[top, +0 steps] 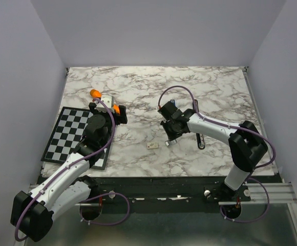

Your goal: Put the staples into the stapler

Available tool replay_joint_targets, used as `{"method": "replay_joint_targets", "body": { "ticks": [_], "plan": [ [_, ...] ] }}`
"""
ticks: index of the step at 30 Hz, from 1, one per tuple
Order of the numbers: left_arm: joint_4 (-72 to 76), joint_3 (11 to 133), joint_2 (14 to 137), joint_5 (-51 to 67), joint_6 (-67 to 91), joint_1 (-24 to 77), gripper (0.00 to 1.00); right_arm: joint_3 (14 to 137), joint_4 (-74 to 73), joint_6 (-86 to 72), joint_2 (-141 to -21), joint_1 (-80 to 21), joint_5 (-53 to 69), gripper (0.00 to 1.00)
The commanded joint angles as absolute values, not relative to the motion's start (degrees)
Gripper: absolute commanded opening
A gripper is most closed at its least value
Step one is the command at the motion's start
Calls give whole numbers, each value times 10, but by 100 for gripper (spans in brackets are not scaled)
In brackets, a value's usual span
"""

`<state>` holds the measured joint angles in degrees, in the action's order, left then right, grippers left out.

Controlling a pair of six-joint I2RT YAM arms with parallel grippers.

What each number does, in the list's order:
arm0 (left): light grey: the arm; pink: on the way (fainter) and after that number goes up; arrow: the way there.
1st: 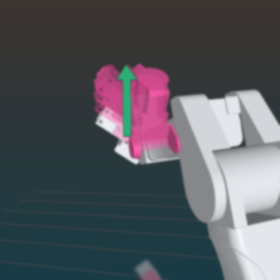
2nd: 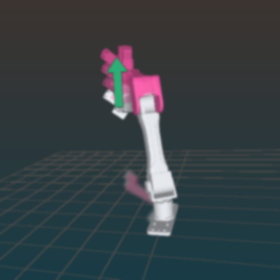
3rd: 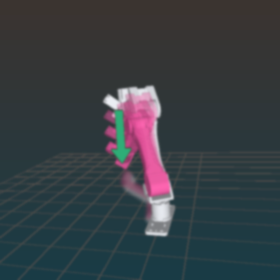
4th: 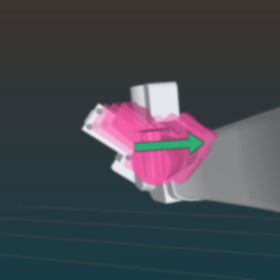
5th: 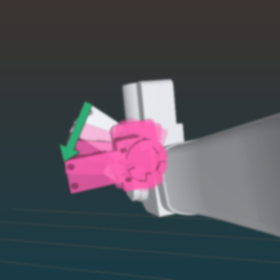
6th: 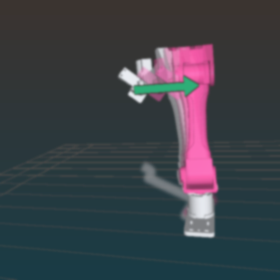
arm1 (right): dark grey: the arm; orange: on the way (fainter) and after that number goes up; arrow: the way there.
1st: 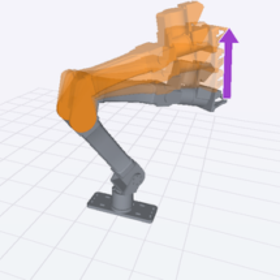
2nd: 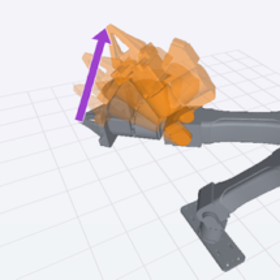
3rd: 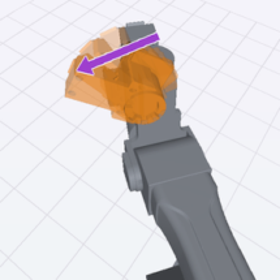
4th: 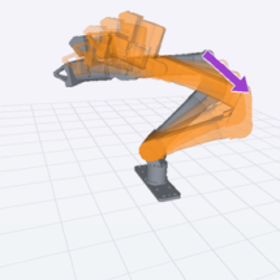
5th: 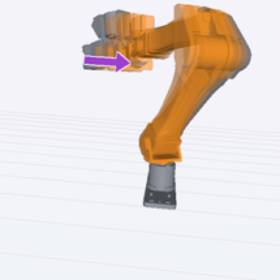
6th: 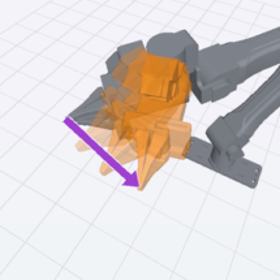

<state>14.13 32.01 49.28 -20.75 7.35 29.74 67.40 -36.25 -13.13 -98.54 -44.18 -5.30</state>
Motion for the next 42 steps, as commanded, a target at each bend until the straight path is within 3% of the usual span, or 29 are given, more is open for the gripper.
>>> {"method": "replay_joint_targets", "body": {
  "ticks": [1,8,42],
  "plan": [
    [160,318,485,-194,80,295,99,677,-373,-147,-999,-441,-65,28],
    [160,318,486,-195,82,295,99,679,-361,-173,-1015,-441,-44,33],
    [159,318,485,-195,83,296,99,692,-399,-204,-1049,-441,-72,29]
  ]
}}
